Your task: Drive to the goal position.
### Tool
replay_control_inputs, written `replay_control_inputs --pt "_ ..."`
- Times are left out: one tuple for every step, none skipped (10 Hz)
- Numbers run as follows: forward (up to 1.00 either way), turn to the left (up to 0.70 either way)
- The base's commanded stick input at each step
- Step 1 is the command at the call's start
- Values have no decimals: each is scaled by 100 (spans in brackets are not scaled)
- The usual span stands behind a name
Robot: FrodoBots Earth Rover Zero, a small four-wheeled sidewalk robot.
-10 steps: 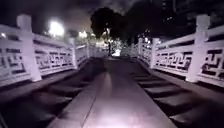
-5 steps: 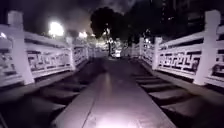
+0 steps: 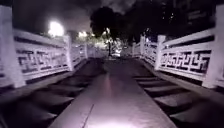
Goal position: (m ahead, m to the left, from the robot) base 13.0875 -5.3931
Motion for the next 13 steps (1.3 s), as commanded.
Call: replay_control_inputs --pt "45 0" --pt "45 0" --pt "45 0" --pt "45 0" --pt "45 0" --pt "45 0" --pt "45 0" --pt "45 0" --pt "45 0" --pt "45 0" --pt "45 0" --pt "45 0" --pt "45 0"
